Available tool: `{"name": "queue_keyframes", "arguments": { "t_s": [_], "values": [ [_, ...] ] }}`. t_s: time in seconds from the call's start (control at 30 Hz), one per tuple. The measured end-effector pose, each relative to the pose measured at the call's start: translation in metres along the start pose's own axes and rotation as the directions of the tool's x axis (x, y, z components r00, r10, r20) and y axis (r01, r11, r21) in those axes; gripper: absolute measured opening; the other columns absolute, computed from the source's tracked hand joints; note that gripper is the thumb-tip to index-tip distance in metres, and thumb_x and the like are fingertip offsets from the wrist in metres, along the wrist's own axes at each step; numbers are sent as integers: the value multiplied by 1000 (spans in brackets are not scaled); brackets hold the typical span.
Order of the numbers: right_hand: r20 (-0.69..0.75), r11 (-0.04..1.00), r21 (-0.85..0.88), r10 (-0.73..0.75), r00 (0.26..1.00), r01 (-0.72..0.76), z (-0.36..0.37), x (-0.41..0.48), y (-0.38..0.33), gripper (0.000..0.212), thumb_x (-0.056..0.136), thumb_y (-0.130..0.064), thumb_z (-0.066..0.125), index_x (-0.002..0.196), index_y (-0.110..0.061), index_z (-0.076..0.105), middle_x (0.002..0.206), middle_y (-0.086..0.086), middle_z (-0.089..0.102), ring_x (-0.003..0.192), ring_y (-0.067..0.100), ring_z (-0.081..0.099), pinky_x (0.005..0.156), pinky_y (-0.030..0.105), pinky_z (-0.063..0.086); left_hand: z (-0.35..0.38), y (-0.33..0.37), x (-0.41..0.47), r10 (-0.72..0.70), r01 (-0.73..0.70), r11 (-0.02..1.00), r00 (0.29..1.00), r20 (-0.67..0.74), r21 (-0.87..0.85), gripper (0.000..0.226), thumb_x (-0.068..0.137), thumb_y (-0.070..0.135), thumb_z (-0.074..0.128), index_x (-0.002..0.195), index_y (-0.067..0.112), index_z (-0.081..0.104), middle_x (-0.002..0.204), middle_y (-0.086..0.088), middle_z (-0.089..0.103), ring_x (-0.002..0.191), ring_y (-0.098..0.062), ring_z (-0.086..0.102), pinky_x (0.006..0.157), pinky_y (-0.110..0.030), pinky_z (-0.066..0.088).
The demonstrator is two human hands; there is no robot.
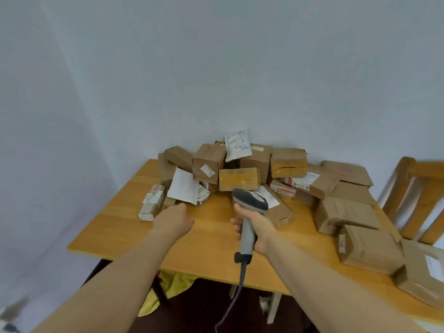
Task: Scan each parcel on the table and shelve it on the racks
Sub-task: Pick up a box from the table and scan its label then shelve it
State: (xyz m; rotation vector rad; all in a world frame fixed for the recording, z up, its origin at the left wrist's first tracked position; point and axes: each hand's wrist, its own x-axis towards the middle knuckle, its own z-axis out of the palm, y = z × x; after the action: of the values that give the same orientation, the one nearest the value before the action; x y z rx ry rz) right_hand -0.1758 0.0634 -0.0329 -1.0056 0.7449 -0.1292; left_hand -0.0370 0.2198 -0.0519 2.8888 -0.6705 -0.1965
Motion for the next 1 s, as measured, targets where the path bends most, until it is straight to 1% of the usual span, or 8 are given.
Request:
{"name": "queue_keyframes", "arguments": {
  "t_s": [0.1,0.3,0.4,0.5,0.6,0.73,0.9,1.0],
  "values": [
    [-4,1000,23,0,1000,0,-3,42,-30,30,81,-25,76,100,-6,63,68,8,67,56,16,57,56,29,49,-3,14,40,-38,38,998,999,0,-41,32,94,33,44,120,15,51,112,-8,60,97,-25,58,78,-35,50],
    [11,996,39,77,997,-78,9,114,-60,24,82,-27,75,91,-8,64,68,7,66,59,15,57,60,29,48,-6,24,124,-95,97,983,995,16,-158,47,96,33,46,136,9,39,121,-11,56,108,-28,55,81,-36,47],
    [-33,994,48,99,995,-97,18,150,-71,26,80,-28,76,90,-8,64,72,7,67,61,15,58,60,29,49,-13,34,177,-81,79,968,997,0,-236,56,94,34,50,141,8,34,134,-15,44,119,-31,47,87,-39,42],
    [-73,993,72,100,992,-95,27,183,-82,26,79,-27,77,90,-8,64,71,7,69,60,15,59,61,29,50,-14,48,232,-113,113,952,993,17,-284,80,88,44,58,148,8,20,145,-19,30,130,-35,36,97,-44,40],
    [-94,992,86,100,990,-92,36,209,-94,22,80,-25,76,89,-8,64,69,8,68,60,15,57,60,29,48,-10,62,280,-149,160,952,987,61,-262,116,77,67,62,153,8,-2,155,-24,12,143,-39,15,113,-51,23],
    [-111,994,90,78,991,-68,39,231,-106,20,82,-23,75,91,-9,64,69,8,67,60,16,56,59,29,47,-3,79,328,-213,264,933,953,216,-244,147,56,83,66,150,9,-20,157,-25,-10,146,-38,-7,114,-59,6],
    [-149,992,106,86,985,-71,29,248,-109,20,82,-22,74,91,-8,65,69,8,66,58,15,55,57,29,46,7,81,344,-207,269,937,941,266,-223,146,57,69,76,149,6,-18,155,-22,3,145,-37,3,112,-58,20],
    [-137,990,108,101,985,-87,25,251,-106,20,82,-23,74,92,-8,65,69,8,67,57,15,55,56,28,47,4,78,342,-243,315,899,937,251,-304,138,62,64,75,150,8,-16,153,-23,8,142,-39,7,113,-55,23]
  ]
}}
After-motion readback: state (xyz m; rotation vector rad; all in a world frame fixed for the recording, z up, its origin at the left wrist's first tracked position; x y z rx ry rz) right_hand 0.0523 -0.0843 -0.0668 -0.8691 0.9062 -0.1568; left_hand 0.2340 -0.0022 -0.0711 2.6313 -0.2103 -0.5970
